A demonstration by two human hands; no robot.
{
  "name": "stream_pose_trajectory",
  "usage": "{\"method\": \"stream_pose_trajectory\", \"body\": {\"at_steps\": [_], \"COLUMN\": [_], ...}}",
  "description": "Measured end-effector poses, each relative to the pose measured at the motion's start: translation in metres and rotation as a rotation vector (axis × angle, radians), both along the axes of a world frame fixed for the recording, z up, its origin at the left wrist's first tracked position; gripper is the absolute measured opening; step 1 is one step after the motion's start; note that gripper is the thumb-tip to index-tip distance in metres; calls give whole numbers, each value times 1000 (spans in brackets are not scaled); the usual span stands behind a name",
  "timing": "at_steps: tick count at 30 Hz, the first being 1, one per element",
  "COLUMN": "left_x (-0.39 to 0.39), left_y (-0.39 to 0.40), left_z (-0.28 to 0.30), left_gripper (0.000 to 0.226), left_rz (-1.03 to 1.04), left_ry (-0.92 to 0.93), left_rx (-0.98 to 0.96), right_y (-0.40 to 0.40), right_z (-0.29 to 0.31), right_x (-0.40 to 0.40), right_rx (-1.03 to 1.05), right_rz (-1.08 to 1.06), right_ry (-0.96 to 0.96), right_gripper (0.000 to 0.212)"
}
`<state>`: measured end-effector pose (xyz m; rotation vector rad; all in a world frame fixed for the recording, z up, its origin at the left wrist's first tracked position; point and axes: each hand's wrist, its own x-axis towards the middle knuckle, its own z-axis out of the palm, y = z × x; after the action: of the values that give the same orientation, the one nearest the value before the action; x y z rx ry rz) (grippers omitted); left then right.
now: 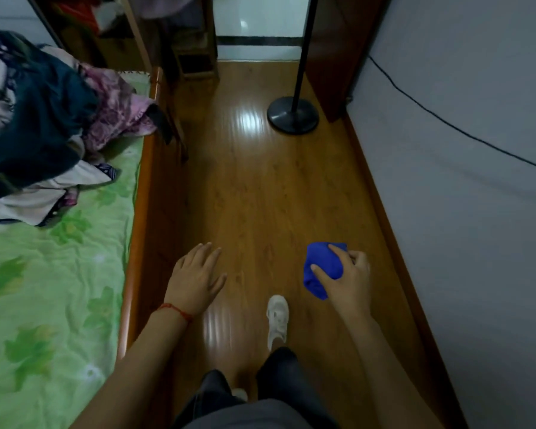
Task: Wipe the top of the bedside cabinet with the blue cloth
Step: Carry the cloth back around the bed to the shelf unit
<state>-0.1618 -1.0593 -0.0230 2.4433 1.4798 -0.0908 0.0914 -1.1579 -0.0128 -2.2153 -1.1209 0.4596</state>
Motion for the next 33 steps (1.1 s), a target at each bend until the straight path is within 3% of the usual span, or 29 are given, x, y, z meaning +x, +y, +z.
{"method": "stream_pose_trajectory", "body": {"at_steps": [4,9,17,28,33], "left_x": [45,91,118,143,154], "left_y": [63,137,258,526,626], "left_z": [4,16,9,2,7], "left_gripper": [60,59,59,50,56], "left_rz": [32,106,176,96,124], "left_ry": [63,-9,-10,-54,-83], "left_rx": [0,25,-2,66,70], "right_y": [76,160,291,553,651], "right_z": [1,8,2,8,15], "right_x": [42,95,133,152,164], "right_rx": [2,-11,-35,-22,-9], "right_rz": [42,134,190,147,167], "right_ry": [14,16,6,87,90], "right_gripper": [51,51,55,52,47]}}
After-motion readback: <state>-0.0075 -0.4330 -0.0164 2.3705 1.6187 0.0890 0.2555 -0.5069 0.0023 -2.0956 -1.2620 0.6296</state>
